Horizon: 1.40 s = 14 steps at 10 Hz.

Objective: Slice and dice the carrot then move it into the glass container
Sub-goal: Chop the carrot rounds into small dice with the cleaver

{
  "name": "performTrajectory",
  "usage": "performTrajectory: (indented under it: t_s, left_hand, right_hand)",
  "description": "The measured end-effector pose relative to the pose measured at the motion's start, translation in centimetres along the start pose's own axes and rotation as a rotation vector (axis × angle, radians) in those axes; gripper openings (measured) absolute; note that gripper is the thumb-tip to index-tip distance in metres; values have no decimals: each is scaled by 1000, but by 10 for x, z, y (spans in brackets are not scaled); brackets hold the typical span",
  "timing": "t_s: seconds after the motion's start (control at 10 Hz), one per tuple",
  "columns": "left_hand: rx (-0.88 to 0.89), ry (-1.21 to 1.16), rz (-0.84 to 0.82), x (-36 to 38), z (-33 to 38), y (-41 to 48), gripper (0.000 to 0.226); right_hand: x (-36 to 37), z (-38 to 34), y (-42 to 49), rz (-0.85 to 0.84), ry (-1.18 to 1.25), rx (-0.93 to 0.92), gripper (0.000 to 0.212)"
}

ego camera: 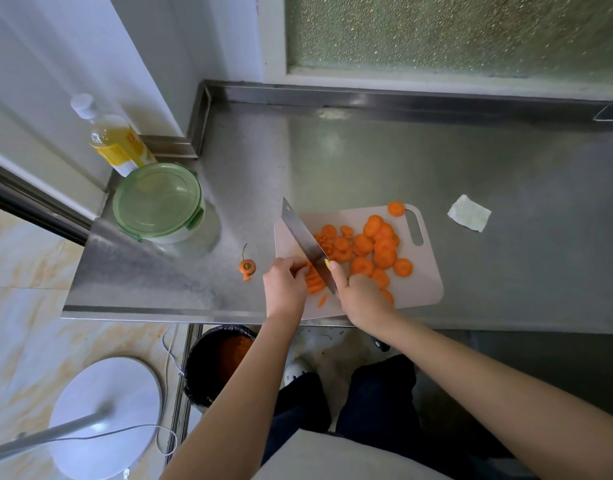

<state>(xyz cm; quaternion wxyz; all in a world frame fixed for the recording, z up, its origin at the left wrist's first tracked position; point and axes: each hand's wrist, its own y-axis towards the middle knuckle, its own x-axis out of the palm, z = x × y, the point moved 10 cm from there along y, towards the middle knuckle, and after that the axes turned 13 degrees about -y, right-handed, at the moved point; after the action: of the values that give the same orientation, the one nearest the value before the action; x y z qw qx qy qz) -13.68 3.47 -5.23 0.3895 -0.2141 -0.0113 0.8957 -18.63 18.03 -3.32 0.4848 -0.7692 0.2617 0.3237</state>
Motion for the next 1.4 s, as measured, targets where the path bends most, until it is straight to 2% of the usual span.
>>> performTrajectory:
  t_s: [0.1,0.3,0.4,0.7,0.9,1.1,1.3,1.4]
  left_hand:
    - [-26,-12,-4,1,-3,1,13]
    - [-54,-3,-22,1,-3,3,14]
    - [-60,-15,-28,0,-3,3,13]
    - [-58,-27,-38,0,-1,3,16]
    - [-38,-32,-50,0,0,2,18]
    - [33,-14,-48,-3,7,0,13]
    - [74,62,-100,-1,5,-1,19]
    - [65,47,-85,-5,3,-1,18]
  right_hand:
    - [-1,-5,-2,26,-9,-11,67]
    - [-7,-6,-9,-109,-33,32,56]
    - [-5,-10,-11,-118,-69,25,57]
    - [8,-10,-1,-50,120,16,57]
    - [1,-16,8,129,145,-17,67]
    - [5,-3,21,60,205,36,69]
    - [1,1,17,49,322,38,66]
    - [-5,1,12,57,297,12,66]
